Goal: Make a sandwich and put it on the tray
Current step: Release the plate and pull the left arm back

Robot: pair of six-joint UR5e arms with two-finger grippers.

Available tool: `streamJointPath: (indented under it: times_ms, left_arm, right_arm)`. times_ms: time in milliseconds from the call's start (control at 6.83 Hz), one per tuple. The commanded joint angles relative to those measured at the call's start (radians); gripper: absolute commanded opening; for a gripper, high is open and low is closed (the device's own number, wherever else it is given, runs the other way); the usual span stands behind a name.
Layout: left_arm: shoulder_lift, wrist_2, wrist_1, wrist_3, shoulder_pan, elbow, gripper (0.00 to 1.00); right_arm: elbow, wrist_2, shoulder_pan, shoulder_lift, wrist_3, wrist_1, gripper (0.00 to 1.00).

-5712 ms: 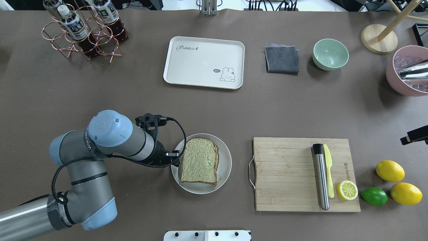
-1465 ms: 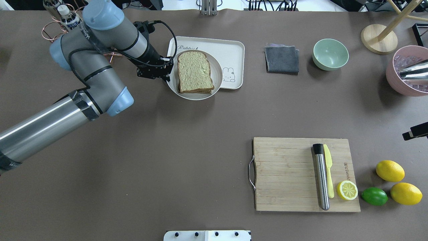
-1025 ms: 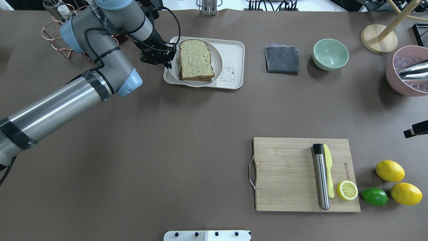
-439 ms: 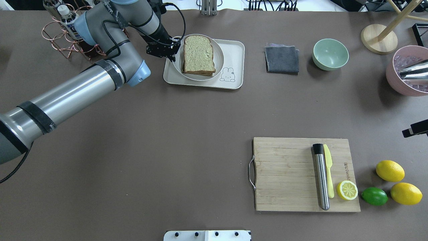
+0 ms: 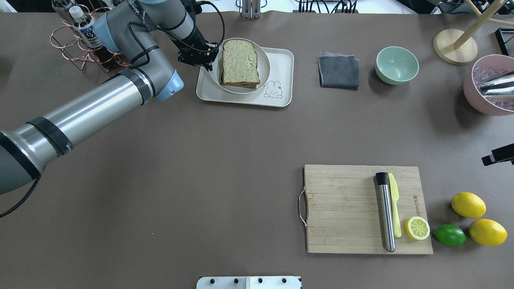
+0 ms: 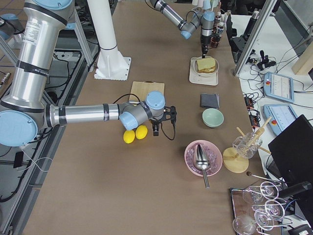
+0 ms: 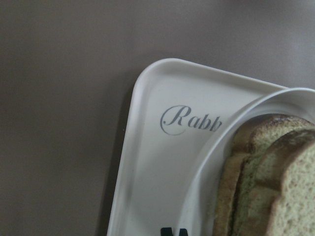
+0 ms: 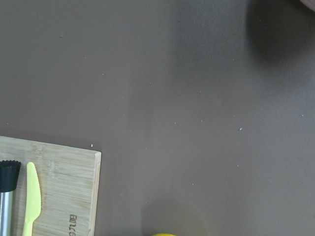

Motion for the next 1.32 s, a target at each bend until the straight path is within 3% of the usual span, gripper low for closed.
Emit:
streamJointPath:
  times_ms: [0, 293, 439, 586, 1172]
  left_arm:
    - [-0.007, 0.028, -0.01, -0.008, 0.012, 0.001, 0.0]
    - [-0.005, 0.032, -0.013, -0.009, 0.012, 0.0, 0.86]
    - [-0.005, 0.033, -0.013, -0.015, 0.008, -0.002, 0.97]
    - [0.003, 0.036, 0.002, -0.035, 0.0, -0.027, 0.97]
    - [0.344, 0.032, 0.591, 0.131, -0.038, -0.735, 0.97]
  right_arm:
    - [0.0, -0.003, 0.0, -0.002, 0.0, 0.0, 0.99]
    - [-0.001, -0.006, -0.011, -0.001, 0.002, -0.001, 0.99]
    - [-0.002, -0.006, -0.016, 0.001, 0.002, -0.002, 0.99]
    - [-0.003, -0.006, -0.016, 0.001, 0.002, -0.002, 0.99]
    - [-0.012, -0.04, -0.022, 0.001, -0.001, -0.003, 0.99]
